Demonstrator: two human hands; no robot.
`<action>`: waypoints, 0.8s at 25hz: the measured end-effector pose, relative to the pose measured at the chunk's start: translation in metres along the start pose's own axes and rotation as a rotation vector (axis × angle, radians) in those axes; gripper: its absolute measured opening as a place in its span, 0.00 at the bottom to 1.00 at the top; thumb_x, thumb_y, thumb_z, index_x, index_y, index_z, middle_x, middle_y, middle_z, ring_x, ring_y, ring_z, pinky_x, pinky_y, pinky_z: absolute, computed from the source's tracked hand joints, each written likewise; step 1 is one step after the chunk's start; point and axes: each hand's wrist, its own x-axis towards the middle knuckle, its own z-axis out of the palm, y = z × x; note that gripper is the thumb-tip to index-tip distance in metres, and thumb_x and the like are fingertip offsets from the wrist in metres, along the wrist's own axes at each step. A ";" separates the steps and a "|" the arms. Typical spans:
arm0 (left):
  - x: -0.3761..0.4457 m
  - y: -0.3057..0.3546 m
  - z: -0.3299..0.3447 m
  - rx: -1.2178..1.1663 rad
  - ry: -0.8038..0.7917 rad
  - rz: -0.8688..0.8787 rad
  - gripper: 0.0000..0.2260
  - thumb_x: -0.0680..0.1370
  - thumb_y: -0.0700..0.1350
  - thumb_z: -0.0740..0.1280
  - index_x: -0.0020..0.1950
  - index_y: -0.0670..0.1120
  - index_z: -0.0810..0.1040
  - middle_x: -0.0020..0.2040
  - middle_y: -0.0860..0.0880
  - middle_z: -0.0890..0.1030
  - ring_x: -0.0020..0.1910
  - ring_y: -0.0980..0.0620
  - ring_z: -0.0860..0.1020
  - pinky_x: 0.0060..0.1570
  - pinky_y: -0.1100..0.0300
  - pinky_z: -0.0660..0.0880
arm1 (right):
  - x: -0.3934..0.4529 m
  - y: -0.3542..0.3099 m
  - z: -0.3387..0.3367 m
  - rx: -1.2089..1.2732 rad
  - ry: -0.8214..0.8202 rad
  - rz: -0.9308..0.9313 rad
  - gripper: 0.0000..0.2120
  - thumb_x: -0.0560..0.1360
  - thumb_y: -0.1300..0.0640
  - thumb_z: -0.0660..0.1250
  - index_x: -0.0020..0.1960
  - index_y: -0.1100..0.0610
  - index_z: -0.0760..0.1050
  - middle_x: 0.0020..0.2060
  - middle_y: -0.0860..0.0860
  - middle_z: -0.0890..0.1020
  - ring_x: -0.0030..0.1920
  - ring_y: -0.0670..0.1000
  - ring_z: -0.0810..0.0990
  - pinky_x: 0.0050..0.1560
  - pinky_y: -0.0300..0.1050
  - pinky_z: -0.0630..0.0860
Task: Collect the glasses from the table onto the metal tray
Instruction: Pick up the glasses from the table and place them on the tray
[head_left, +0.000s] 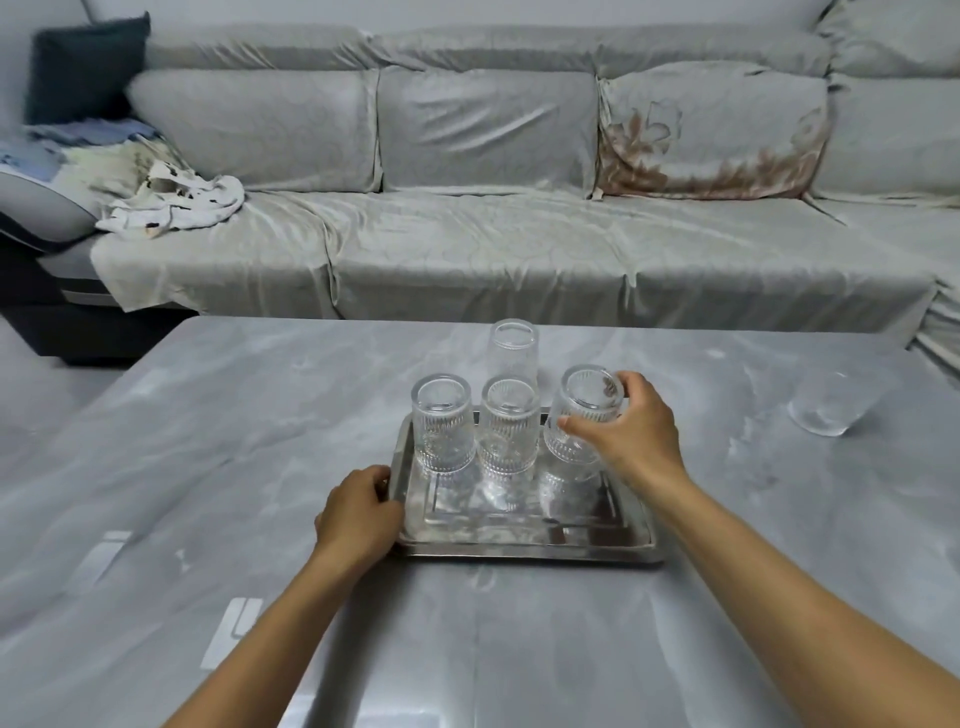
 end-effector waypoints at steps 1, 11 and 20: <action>0.001 -0.002 0.001 -0.004 -0.004 0.010 0.03 0.70 0.41 0.65 0.38 0.46 0.78 0.37 0.47 0.81 0.43 0.39 0.79 0.46 0.47 0.78 | 0.002 0.001 0.006 -0.019 -0.011 -0.013 0.34 0.59 0.46 0.81 0.61 0.52 0.71 0.56 0.51 0.80 0.54 0.53 0.79 0.56 0.56 0.77; 0.007 -0.009 0.004 -0.019 -0.055 0.033 0.04 0.72 0.42 0.64 0.43 0.48 0.79 0.43 0.48 0.82 0.46 0.41 0.80 0.51 0.43 0.77 | 0.002 0.016 0.014 -0.058 -0.076 0.006 0.40 0.60 0.45 0.81 0.64 0.51 0.64 0.57 0.50 0.80 0.52 0.53 0.78 0.54 0.51 0.77; 0.015 0.083 -0.034 -0.048 0.310 0.351 0.22 0.72 0.46 0.69 0.65 0.51 0.73 0.61 0.47 0.79 0.58 0.45 0.77 0.59 0.44 0.74 | -0.095 0.005 -0.010 0.223 -0.132 -0.060 0.33 0.67 0.53 0.77 0.65 0.37 0.65 0.61 0.33 0.71 0.59 0.37 0.72 0.61 0.36 0.70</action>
